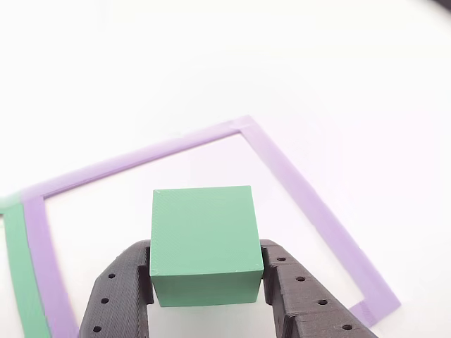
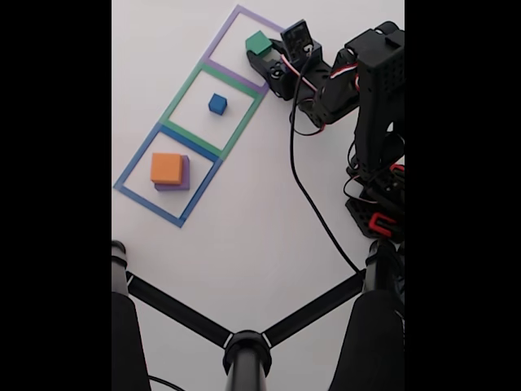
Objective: Tower of hanoi
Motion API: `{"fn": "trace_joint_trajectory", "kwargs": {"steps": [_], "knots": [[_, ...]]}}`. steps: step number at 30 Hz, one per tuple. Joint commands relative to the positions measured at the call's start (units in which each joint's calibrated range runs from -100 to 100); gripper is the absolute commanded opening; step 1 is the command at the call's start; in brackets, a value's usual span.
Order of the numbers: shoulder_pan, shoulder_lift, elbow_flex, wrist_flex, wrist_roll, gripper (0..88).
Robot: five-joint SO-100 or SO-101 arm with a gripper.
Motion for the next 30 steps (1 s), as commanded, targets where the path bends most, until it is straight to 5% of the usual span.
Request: {"fn": "trace_joint_trajectory", "kwargs": {"steps": [1, 15, 24, 30], "knots": [[-1.18, -14.73, 2.08, 10.15, 0.0, 7.6], [-3.62, -60.08, -10.74, 79.92, 0.0, 7.1], [-11.7, -68.01, -41.27, 125.57, 0.0, 6.4], [-20.47, -69.13, -56.99, 141.92, 0.0, 6.0]]}}
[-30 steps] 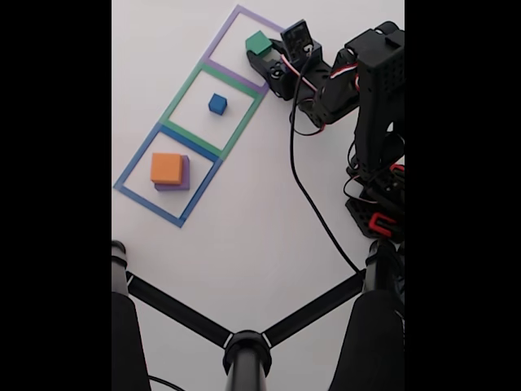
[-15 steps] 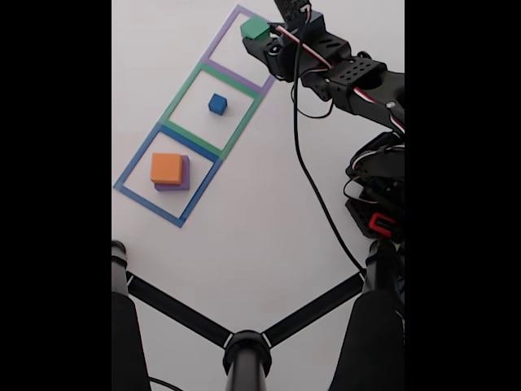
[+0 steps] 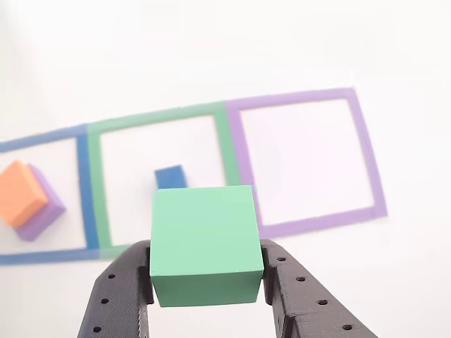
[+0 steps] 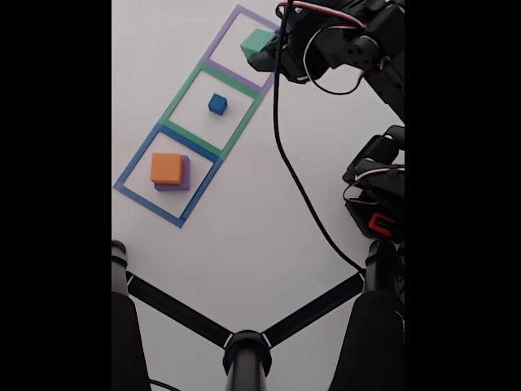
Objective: Tower of hanoi
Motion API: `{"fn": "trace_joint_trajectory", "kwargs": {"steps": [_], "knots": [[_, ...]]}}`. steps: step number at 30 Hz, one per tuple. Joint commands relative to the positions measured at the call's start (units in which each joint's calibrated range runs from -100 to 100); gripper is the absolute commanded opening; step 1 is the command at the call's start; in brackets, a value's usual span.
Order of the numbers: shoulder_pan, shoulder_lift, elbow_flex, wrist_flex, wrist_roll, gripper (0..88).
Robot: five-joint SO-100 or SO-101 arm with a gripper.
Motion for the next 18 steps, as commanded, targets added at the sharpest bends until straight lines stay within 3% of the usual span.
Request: {"fn": "trace_joint_trajectory", "kwargs": {"steps": [1, 7, 18], "knots": [[-6.7, -2.27, -12.85, 9.99, 0.0, 6.0], [-13.33, -3.23, -17.12, 13.39, -4.6, 6.3], [-19.59, -3.47, -18.03, 13.39, -5.15, 6.3]]}}
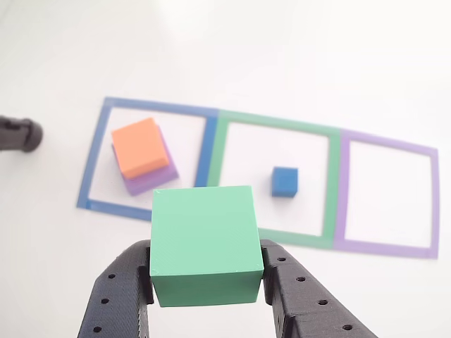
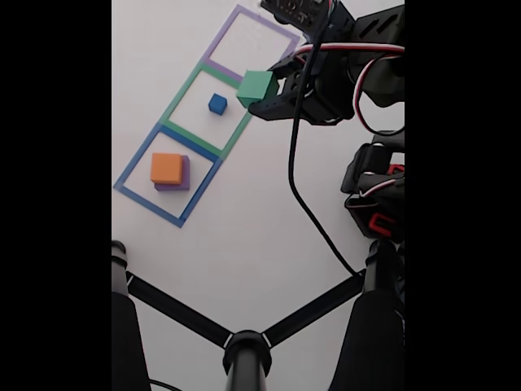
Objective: Tower of hanoi
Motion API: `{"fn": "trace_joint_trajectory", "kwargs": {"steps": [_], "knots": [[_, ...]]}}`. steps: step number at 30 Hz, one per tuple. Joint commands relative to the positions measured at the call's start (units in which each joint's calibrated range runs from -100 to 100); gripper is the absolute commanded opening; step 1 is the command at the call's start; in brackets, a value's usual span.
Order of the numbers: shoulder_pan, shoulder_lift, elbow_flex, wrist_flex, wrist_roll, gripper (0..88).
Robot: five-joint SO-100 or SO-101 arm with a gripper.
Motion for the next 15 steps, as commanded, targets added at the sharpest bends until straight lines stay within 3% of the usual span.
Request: {"fn": "trace_joint_trajectory", "kwargs": {"steps": [1, 10, 15], "knots": [[-2.18, -1.02, -2.72, 0.15, -1.0, 6.3], [-7.37, -0.62, 3.92, -6.49, -1.92, 6.4], [-7.98, -0.94, 20.91, -23.97, 4.33, 6.4]]}}
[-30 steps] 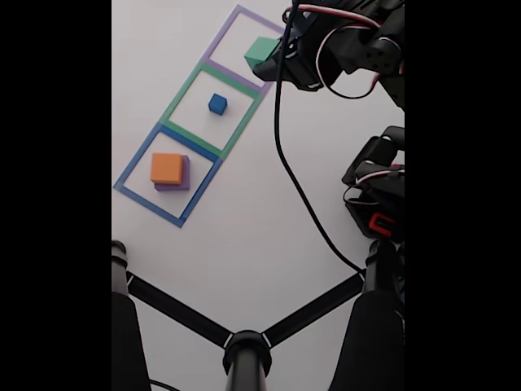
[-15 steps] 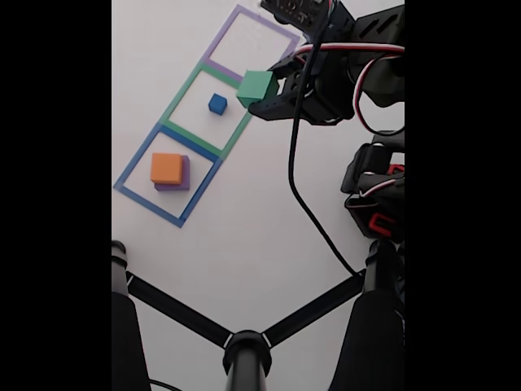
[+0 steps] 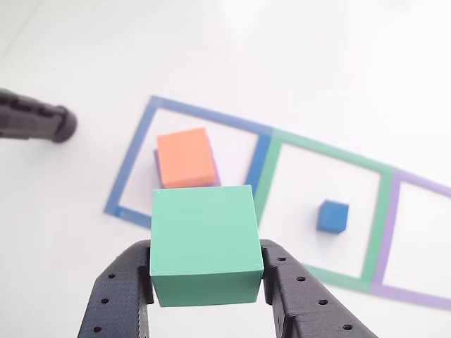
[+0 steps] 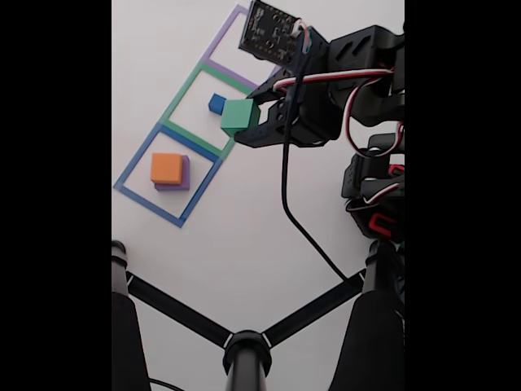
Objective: Tower of hanoi
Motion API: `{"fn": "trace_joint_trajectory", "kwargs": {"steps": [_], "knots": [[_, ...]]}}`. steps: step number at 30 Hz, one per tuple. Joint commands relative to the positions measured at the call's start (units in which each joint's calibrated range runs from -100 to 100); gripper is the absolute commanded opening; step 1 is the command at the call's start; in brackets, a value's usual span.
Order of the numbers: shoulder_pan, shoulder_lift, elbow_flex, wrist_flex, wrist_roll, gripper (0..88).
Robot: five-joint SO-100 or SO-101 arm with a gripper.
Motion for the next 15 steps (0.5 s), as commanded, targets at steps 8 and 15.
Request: {"fn": "trace_joint_trajectory", "kwargs": {"steps": [8, 15], "knots": [[-0.06, 2.19, 42.2, -55.55, 3.94, 6.5], [-1.51, 13.49, 54.74, -85.17, 3.94, 6.7]]}}
